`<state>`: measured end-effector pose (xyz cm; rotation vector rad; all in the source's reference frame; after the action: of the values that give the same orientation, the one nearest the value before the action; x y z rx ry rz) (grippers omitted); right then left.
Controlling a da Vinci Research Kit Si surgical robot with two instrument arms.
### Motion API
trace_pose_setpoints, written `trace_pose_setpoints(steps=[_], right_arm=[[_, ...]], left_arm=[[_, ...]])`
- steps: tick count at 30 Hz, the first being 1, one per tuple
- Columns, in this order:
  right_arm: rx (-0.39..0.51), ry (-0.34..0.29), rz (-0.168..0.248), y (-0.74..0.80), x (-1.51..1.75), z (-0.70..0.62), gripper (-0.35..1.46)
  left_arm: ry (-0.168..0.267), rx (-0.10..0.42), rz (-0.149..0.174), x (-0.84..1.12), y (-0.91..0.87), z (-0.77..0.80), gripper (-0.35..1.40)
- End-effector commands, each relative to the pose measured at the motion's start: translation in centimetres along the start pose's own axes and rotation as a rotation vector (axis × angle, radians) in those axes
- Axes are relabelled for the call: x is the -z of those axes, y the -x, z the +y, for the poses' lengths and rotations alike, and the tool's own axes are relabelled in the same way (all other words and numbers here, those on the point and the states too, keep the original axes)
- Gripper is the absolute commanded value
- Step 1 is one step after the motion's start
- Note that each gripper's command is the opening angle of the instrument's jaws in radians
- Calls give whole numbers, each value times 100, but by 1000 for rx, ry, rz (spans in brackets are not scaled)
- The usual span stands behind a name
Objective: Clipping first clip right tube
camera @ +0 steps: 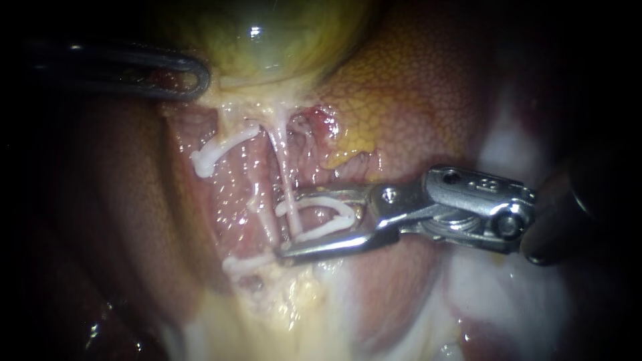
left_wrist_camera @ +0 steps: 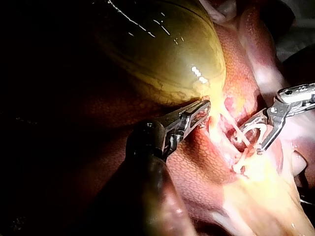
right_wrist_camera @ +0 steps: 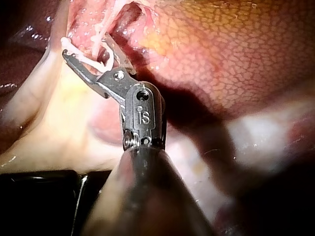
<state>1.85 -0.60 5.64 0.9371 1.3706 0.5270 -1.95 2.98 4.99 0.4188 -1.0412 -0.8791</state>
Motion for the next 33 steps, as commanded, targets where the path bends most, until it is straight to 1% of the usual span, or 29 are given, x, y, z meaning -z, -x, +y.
trace_pose_setpoints(steps=[1,4,7,11,14,17,23,26,27,29,31,33], right_arm=[[-10,-25,4,0,-1,0,45],[-40,-95,18,0,-7,1,44],[-59,-120,13,2,-13,0,43],[-79,-158,6,13,-21,-1,43],[-84,-176,-4,21,-27,0,41],[-81,-182,-8,25,-31,1,41],[-83,-181,-6,22,-30,1,31],[-84,-178,-5,20,-29,2,15],[-84,-176,-3,20,-29,2,4],[-91,-170,-1,19,-28,3,-10],[-97,-170,-2,18,-27,5,-35],[-98,-155,5,17,-27,9,-35]], left_arm=[[0,0,0,0,0,0,-35],[1,0,0,-1,0,0,-35],[1,0,0,-2,1,-1,-35],[1,0,0,-2,1,-1,-35],[1,0,0,-2,1,-1,-35],[2,0,0,-2,1,-1,-35],[2,0,0,-2,1,-1,-35],[2,0,0,-2,1,-1,-35],[2,0,0,-2,1,-1,-35],[2,0,0,-2,1,-1,-35],[2,1,0,-2,1,-1,-35],[2,1,0,-2,1,-1,-35]])
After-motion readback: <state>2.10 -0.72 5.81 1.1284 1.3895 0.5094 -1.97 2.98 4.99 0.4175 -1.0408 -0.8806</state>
